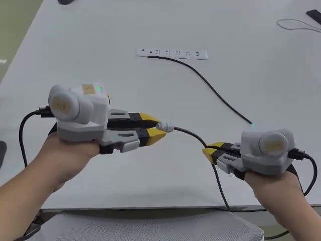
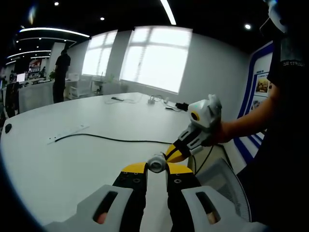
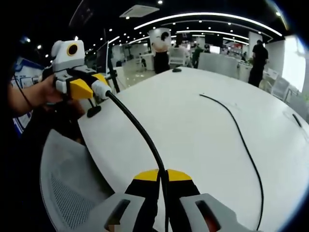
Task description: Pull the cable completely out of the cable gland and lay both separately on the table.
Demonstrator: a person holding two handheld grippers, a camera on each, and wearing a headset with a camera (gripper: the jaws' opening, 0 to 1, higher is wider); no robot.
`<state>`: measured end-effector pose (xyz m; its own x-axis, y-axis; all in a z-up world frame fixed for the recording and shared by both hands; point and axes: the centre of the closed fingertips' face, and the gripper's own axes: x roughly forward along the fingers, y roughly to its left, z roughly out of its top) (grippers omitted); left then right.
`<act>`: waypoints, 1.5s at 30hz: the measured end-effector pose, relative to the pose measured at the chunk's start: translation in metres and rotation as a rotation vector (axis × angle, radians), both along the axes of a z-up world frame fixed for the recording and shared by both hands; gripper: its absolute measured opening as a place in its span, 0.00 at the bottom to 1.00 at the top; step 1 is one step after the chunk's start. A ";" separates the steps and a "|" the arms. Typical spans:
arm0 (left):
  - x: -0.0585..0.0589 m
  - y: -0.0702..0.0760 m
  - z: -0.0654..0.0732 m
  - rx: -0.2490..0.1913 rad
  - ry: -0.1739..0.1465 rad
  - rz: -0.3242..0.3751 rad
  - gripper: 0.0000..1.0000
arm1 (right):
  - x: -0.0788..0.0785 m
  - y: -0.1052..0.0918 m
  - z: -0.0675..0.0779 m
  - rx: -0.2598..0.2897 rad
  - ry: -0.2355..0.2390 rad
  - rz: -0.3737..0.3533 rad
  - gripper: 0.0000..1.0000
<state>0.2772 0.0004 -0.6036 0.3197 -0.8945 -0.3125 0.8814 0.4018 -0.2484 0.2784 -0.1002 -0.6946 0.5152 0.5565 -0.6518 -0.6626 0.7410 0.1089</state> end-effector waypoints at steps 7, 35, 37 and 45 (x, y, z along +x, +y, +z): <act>-0.001 -0.001 -0.002 0.003 0.003 -0.006 0.15 | 0.000 -0.003 0.000 -0.006 -0.007 0.000 0.00; -0.002 0.013 -0.027 0.005 0.002 0.016 0.15 | 0.030 0.026 0.023 -0.065 -0.034 0.057 0.00; -0.002 0.016 -0.029 0.004 0.006 0.026 0.15 | 0.034 0.030 0.024 -0.066 -0.035 0.058 0.00; -0.004 0.025 -0.040 0.003 0.011 0.049 0.15 | 0.048 0.045 0.022 -0.103 -0.044 0.094 0.00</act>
<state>0.2727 0.0254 -0.6437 0.3596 -0.8769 -0.3189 0.8580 0.4451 -0.2563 0.3263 -0.0551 -0.6722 0.4934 0.5352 -0.6856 -0.7321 0.6812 0.0049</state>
